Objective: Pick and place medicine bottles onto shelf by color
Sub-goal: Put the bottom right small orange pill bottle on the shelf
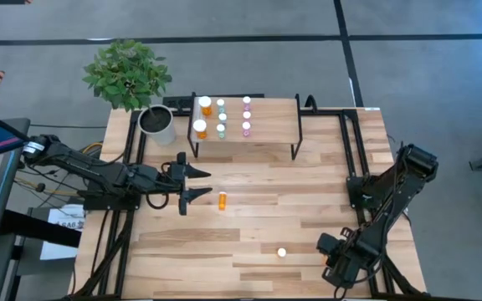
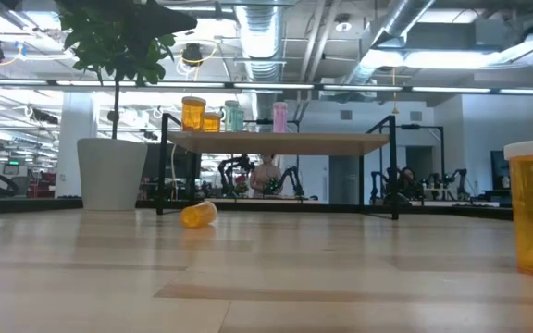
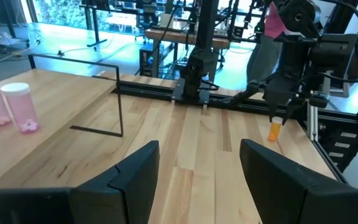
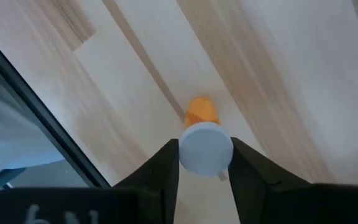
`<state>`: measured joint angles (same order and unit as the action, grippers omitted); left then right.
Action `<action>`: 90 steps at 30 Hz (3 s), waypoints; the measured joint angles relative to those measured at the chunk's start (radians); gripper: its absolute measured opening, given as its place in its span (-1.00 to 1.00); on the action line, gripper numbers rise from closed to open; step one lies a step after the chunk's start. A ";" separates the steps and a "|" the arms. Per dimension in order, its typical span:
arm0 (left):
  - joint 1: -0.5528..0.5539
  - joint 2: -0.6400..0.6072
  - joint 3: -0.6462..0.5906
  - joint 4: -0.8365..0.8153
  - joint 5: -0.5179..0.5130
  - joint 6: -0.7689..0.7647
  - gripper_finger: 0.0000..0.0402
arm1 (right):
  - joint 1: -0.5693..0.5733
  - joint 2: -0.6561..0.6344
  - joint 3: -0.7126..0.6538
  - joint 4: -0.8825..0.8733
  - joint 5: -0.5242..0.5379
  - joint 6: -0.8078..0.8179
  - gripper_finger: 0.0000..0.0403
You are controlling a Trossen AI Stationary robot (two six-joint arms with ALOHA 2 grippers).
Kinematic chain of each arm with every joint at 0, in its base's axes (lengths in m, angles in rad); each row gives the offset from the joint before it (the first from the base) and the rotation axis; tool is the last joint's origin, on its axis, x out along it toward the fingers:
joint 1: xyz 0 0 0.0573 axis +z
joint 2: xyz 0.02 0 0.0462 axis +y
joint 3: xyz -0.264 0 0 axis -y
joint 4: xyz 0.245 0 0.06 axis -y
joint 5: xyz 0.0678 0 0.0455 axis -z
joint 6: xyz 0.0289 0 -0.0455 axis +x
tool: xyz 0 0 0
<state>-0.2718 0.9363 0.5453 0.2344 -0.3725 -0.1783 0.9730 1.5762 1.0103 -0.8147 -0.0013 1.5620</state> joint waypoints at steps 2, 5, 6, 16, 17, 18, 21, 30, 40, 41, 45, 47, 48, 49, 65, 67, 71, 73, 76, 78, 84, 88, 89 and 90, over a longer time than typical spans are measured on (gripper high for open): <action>0.000 0.000 0.000 0.000 0.000 0.000 0.06 | 0.000 0.000 0.000 -0.001 0.001 0.000 -0.35; 0.000 0.000 0.000 0.000 0.000 0.000 0.06 | -0.001 0.000 0.000 -0.001 0.005 -0.001 -0.31; 0.000 0.000 0.000 0.000 0.000 0.000 0.06 | -0.005 0.000 0.000 -0.001 0.008 -0.006 -0.30; 0.000 0.000 0.000 0.001 -0.001 -0.001 0.06 | -0.212 -0.092 0.029 -0.086 0.031 -0.284 -0.32; 0.000 0.000 0.000 0.001 -0.001 -0.001 0.06 | -0.250 -0.109 0.042 -0.106 0.031 -0.332 -0.32; 0.000 0.000 0.000 0.001 -0.001 0.000 0.06 | -0.288 -0.125 0.058 -0.127 0.032 -0.385 -0.32; 0.000 0.000 0.000 0.001 -0.001 0.000 0.06 | -0.417 -0.173 0.119 -0.185 0.063 -0.554 -0.31; 0.000 0.000 0.000 0.009 -0.001 0.014 0.06 | -0.884 -0.187 0.364 -0.258 0.095 -1.018 -0.30; 0.000 0.000 0.000 0.009 -0.001 0.028 0.06 | -1.322 0.034 0.732 -0.367 0.054 -1.281 -0.28; 0.000 0.000 0.000 0.009 -0.001 0.028 0.05 | -1.354 0.064 0.768 -0.375 0.036 -1.297 -0.28; 0.000 0.000 0.000 0.008 0.000 0.028 0.05 | -1.449 0.196 0.914 -0.421 -0.034 -1.332 -0.28; 0.000 0.000 0.000 0.008 0.000 0.028 0.06 | -1.479 0.261 0.982 -0.474 -0.042 -1.351 -0.27; 0.000 0.000 0.000 0.007 0.000 0.028 0.06 | -1.492 0.293 1.018 -0.507 -0.043 -1.359 -0.27; 0.000 0.000 0.000 0.005 0.000 0.028 0.06 | -1.504 0.321 1.050 -0.534 -0.043 -1.368 -0.27; 0.000 0.000 0.000 0.002 0.000 0.035 0.06 | -1.626 0.441 1.242 -0.646 -0.001 -1.345 -0.25; 0.000 0.000 0.000 0.002 0.000 0.035 0.06 | -1.631 0.441 1.242 -0.646 0.004 -1.332 -0.25; 0.000 0.000 0.000 0.002 0.000 0.034 0.06 | -1.629 0.441 1.242 -0.647 0.004 -1.326 -0.25; 0.000 0.000 0.000 0.002 0.000 0.034 0.06 | -1.628 0.441 1.242 -0.647 0.003 -1.326 -0.25; 0.000 0.000 0.000 0.002 0.000 0.034 0.06 | -1.623 0.441 1.242 -0.650 0.003 -1.327 -0.25; 0.000 0.000 0.000 0.002 0.000 0.034 0.06 | -1.622 0.441 1.242 -0.661 0.003 -1.326 -0.25; 0.000 0.000 0.000 0.002 0.000 0.034 0.06 | -1.618 0.441 1.242 -0.677 0.000 -1.358 -0.25; 0.000 0.000 0.000 0.002 0.000 0.034 0.06 | -1.615 0.441 1.242 -0.662 -0.001 -1.354 -0.24; 0.000 0.000 0.000 0.002 0.000 0.034 0.06 | -1.615 0.441 1.242 -0.671 -0.001 -1.354 -0.24; 0.000 0.000 0.000 0.002 0.000 0.033 0.06 | -1.615 0.441 1.242 -0.675 -0.002 -1.358 -0.24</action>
<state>-0.2714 0.9360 0.5449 0.2363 -0.3729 -0.1451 -0.6422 2.0171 2.2524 -1.4895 -0.0029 0.2041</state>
